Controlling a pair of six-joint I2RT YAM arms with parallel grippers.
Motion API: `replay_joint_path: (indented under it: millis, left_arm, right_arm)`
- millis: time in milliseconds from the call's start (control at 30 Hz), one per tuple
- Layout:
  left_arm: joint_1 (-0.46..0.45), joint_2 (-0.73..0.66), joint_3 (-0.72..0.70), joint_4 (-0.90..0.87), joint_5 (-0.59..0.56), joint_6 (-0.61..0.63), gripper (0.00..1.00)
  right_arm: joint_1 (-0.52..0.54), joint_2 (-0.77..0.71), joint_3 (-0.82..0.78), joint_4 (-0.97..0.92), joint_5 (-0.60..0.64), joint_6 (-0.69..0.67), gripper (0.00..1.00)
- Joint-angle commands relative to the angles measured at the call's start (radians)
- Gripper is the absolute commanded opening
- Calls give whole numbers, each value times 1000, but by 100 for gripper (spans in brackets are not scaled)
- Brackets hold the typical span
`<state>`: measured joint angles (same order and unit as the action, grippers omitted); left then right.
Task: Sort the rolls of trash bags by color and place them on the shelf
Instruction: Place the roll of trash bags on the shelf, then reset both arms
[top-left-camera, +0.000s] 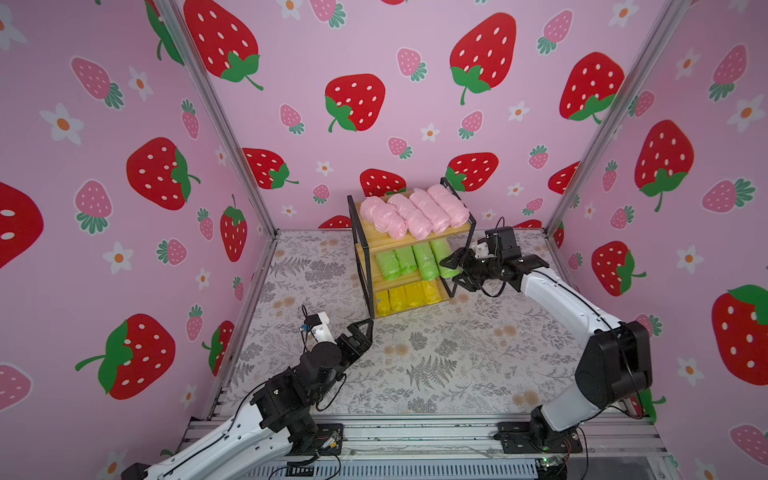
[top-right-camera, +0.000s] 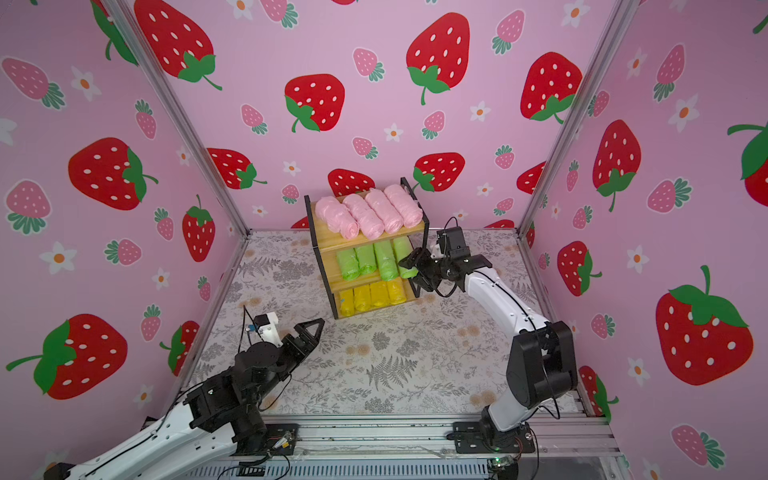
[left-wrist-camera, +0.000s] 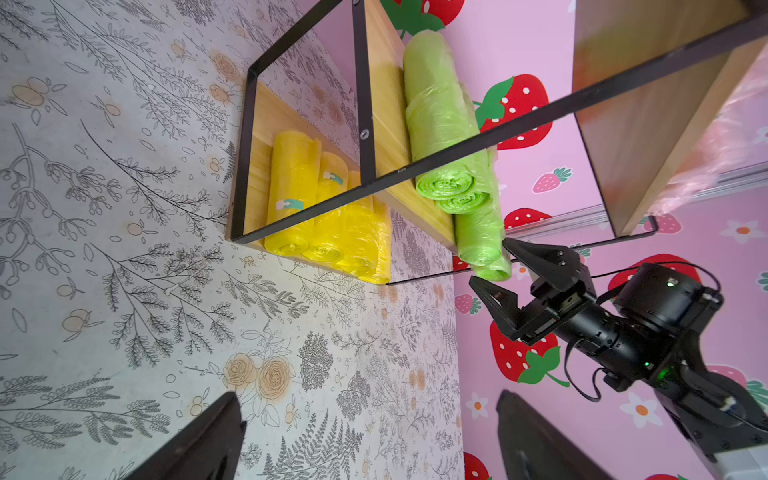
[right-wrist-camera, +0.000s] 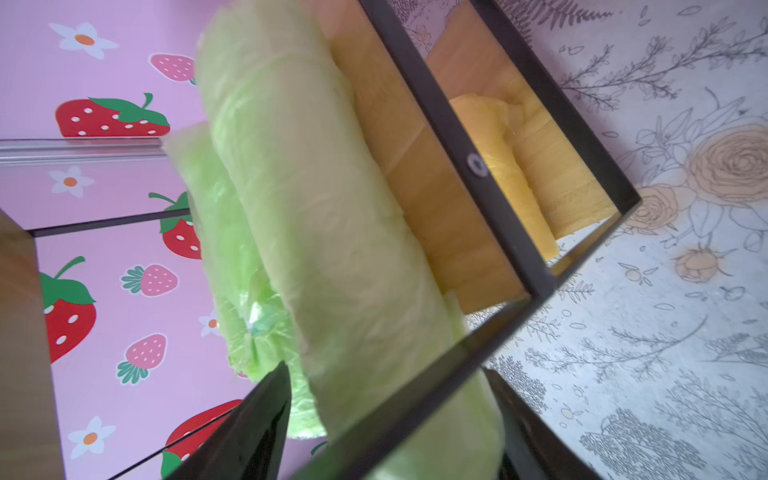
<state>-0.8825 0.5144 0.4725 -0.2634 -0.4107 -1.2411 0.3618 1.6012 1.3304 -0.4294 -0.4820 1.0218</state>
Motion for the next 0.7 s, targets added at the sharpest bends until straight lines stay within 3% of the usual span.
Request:
replay_joint_path:
  millis: [0, 100, 133, 200, 400, 533, 600, 667]
  left_arm:
    - [-1, 28, 65, -22, -3, 59, 99]
    - [-2, 64, 99, -39, 13, 105, 99]
    - [-1, 76, 114, -53, 15, 124, 100]
    - [2, 94, 141, -81, 19, 165, 100]
    - [58, 79, 216, -201, -8, 286, 100]
    - [127, 6, 198, -260, -135, 323, 100]
    - [164, -45, 167, -248, -200, 356, 100]
    - [206, -92, 128, -185, -260, 430, 100]
  right_arm:
    - [-13, -42, 20, -79, -9, -56, 77]
    - [-21, -63, 16, -107, -22, -81, 83]
    - [-24, -72, 12, -113, -30, -91, 92]
    - [-29, -93, 1, -131, -39, -116, 100]
    - [-62, -182, -73, -186, -56, -237, 100]
    - [-91, -279, -125, -209, -28, -371, 100]
    - [-92, -354, -149, -201, 28, -470, 99]
    - [-92, -470, -211, -146, 164, -573, 99]
